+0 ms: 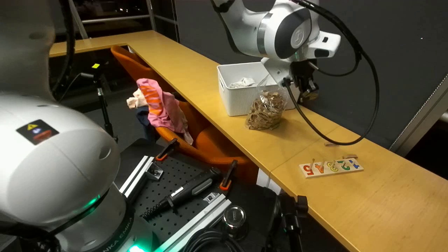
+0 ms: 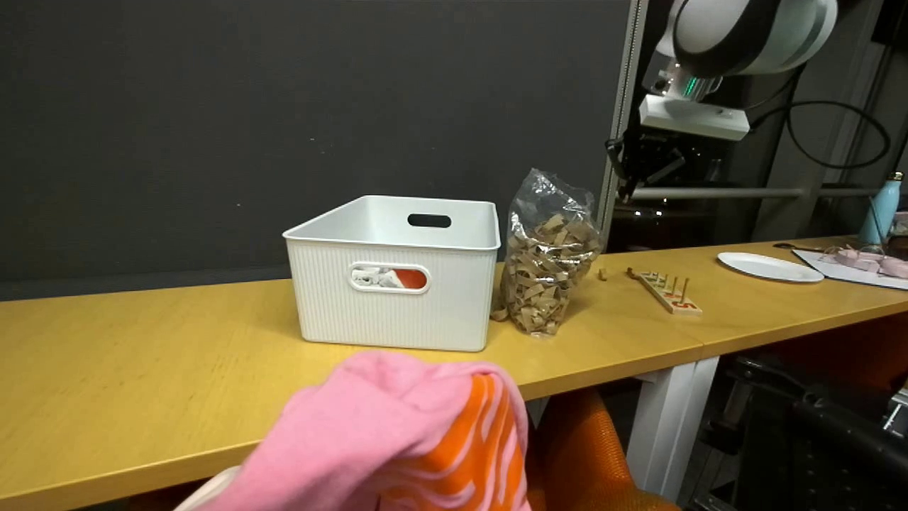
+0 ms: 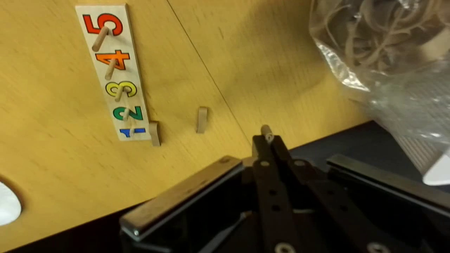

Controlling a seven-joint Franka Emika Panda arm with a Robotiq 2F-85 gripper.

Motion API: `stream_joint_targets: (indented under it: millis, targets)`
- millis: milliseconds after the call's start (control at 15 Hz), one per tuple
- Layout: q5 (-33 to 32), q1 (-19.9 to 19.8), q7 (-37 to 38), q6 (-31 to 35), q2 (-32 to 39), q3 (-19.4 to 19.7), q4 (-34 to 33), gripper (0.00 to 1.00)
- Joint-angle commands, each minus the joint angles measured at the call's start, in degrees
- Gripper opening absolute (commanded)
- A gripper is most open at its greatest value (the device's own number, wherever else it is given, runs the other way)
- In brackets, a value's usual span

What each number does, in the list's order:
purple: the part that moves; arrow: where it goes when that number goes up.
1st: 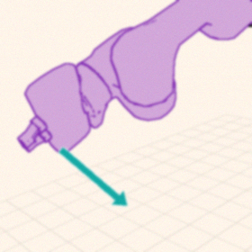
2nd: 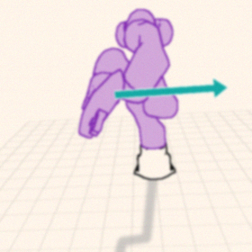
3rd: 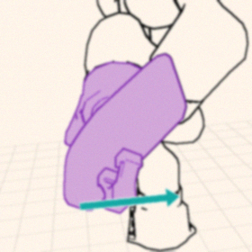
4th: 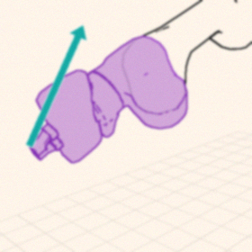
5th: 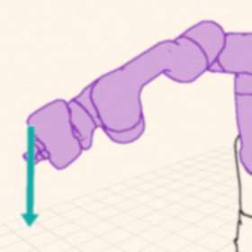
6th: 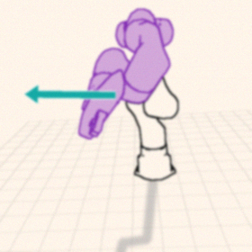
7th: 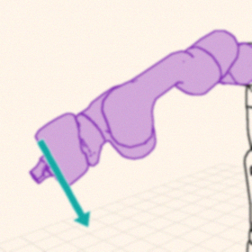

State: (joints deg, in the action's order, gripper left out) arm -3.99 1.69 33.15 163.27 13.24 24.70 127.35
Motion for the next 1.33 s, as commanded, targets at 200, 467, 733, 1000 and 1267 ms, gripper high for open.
stream_joint_targets:
  millis: [200,467,733,1000,1267]
  targets:
    - [-13.25,7.07,11.01,-0.68,-7.78,2.37,2.44,0.01]
    - [-13.80,9.02,13.17,-1.21,-5.46,1.58,1.86,0.01]
    - [-12.12,9.38,11.43,-0.43,-1.96,0.79,0.79,0.01]
    - [-12.83,9.40,10.42,3.03,-0.12,0.17,0.83,0.01]
    - [-14.35,10.13,10.27,5.54,0.13,0.39,0.41,0.01]
